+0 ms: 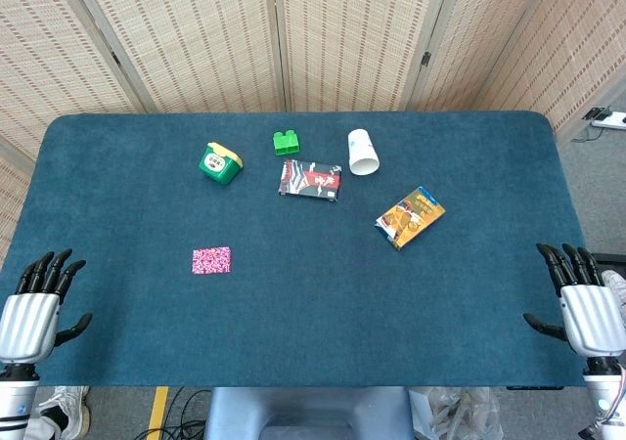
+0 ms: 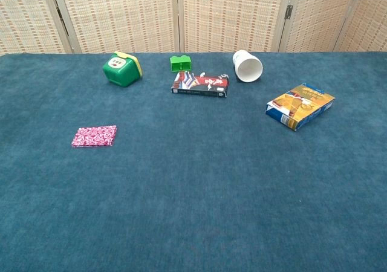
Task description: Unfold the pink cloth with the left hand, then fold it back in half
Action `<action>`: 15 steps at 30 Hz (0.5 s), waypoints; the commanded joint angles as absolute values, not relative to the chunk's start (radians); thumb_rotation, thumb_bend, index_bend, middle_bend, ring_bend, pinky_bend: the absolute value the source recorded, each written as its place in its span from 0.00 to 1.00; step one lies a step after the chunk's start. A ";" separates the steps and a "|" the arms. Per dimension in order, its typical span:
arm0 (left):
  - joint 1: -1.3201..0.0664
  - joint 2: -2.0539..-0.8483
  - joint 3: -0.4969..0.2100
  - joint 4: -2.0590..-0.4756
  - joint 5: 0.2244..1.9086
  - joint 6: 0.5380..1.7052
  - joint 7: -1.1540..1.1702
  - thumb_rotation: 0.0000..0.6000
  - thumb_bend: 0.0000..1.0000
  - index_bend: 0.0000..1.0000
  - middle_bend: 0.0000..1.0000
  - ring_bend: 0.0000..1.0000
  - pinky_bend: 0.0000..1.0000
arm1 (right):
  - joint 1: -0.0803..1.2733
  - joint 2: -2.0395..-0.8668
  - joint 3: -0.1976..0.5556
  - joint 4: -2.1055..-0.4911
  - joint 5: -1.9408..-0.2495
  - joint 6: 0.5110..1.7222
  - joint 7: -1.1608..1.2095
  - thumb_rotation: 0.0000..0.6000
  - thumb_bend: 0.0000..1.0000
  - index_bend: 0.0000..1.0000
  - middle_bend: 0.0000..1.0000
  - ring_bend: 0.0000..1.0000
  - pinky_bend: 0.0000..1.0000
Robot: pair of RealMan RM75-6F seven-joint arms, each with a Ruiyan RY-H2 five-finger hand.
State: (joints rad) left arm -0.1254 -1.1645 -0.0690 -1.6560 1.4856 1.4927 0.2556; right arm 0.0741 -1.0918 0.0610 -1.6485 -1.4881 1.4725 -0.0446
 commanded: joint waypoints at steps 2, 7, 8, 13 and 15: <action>-0.129 -1.166 -0.071 -1.658 1.483 1.490 0.261 1.00 0.25 0.21 0.11 0.08 0.15 | 0.072 -1.092 0.061 -1.649 -1.489 1.476 -0.039 1.00 0.00 0.02 0.15 0.00 0.00; -0.131 -1.161 -0.072 -1.668 1.480 1.486 0.267 1.00 0.25 0.21 0.11 0.08 0.15 | 0.070 -1.089 0.058 -1.649 -1.491 1.475 -0.037 1.00 0.00 0.02 0.15 0.00 0.00; -0.131 -1.159 -0.071 -1.671 1.480 1.486 0.267 1.00 0.25 0.21 0.11 0.08 0.15 | 0.069 -1.089 0.057 -1.649 -1.491 1.476 -0.035 1.00 0.00 0.02 0.15 0.00 0.00; -0.134 -1.156 -0.073 -1.677 1.485 1.489 0.267 1.00 0.25 0.21 0.12 0.08 0.15 | 0.065 -1.086 0.056 -1.646 -1.493 1.480 -0.024 1.00 0.00 0.02 0.15 0.00 0.00; -0.140 -1.155 -0.076 -1.674 1.492 1.487 0.264 1.00 0.25 0.22 0.13 0.09 0.15 | 0.064 -1.082 0.057 -1.646 -1.494 1.481 -0.021 1.00 0.00 0.02 0.15 0.00 0.00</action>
